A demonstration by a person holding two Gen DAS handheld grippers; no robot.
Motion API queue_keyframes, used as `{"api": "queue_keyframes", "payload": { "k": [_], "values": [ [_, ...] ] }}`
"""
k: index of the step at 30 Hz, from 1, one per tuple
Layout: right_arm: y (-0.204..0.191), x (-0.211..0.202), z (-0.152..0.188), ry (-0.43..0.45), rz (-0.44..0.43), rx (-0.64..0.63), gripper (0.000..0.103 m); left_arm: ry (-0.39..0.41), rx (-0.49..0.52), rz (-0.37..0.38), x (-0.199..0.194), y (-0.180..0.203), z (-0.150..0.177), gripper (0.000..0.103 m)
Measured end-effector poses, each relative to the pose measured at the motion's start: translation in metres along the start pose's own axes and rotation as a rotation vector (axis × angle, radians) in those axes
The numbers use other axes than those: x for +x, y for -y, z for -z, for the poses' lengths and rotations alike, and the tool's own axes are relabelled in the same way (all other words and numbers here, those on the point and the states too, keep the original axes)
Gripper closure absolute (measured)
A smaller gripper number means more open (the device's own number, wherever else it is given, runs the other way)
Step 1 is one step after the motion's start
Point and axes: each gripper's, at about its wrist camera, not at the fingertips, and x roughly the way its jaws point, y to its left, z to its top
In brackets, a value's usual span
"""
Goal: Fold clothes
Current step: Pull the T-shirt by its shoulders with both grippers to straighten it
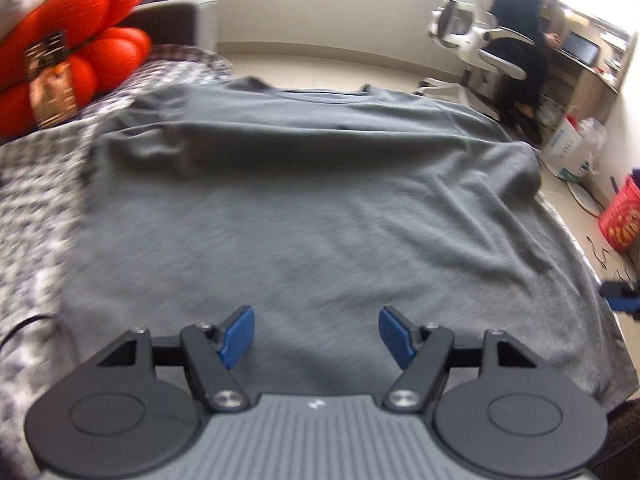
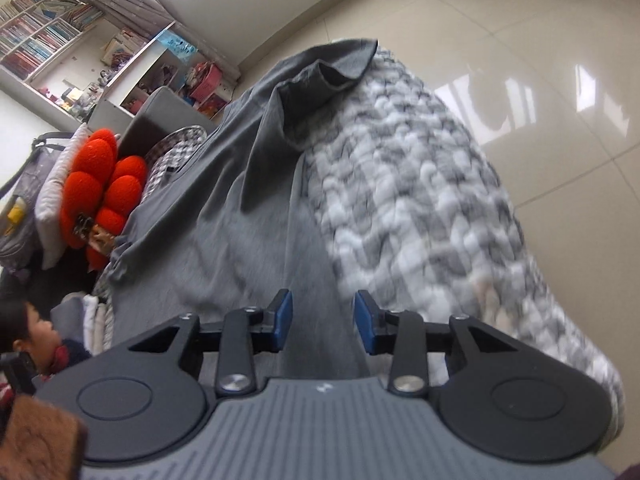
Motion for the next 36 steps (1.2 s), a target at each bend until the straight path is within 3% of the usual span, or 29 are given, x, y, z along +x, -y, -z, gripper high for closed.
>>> {"api": "queue_keyframes", "payload": {
  "k": [6, 12, 18, 19, 23, 27, 33, 36],
  "values": [
    [0.002, -0.018, 0.023, -0.078, -0.016, -0.026, 0.063, -0.099, -0.071, -0.055, -0.029, -0.039, 0.012, 0.033],
    [0.0, -0.026, 0.033, -0.145, -0.022, -0.045, 0.063, -0.156, -0.091, -0.008, -0.059, -0.066, 0.03, 0.036],
    [-0.001, -0.028, 0.038, -0.187, -0.005, -0.062, 0.063, -0.185, -0.137, 0.02, -0.082, -0.093, 0.037, 0.05],
    [-0.001, -0.028, 0.039, -0.192, 0.0, -0.065, 0.063, -0.2, -0.149, 0.029, -0.081, -0.098, 0.039, 0.056],
    [-0.002, -0.028, 0.041, -0.207, 0.012, -0.071, 0.063, -0.261, -0.195, 0.035, -0.072, -0.111, 0.045, 0.063],
    [-0.002, -0.027, 0.041, -0.213, 0.021, -0.067, 0.063, -0.301, -0.178, -0.009, -0.059, -0.11, 0.048, 0.064],
    [-0.004, -0.025, 0.041, -0.218, 0.038, -0.063, 0.063, -0.353, -0.089, -0.184, -0.05, -0.109, 0.052, 0.065],
    [-0.004, -0.022, 0.042, -0.228, 0.06, -0.081, 0.063, -0.379, -0.038, -0.209, -0.046, -0.107, 0.055, 0.064]
  ]
}}
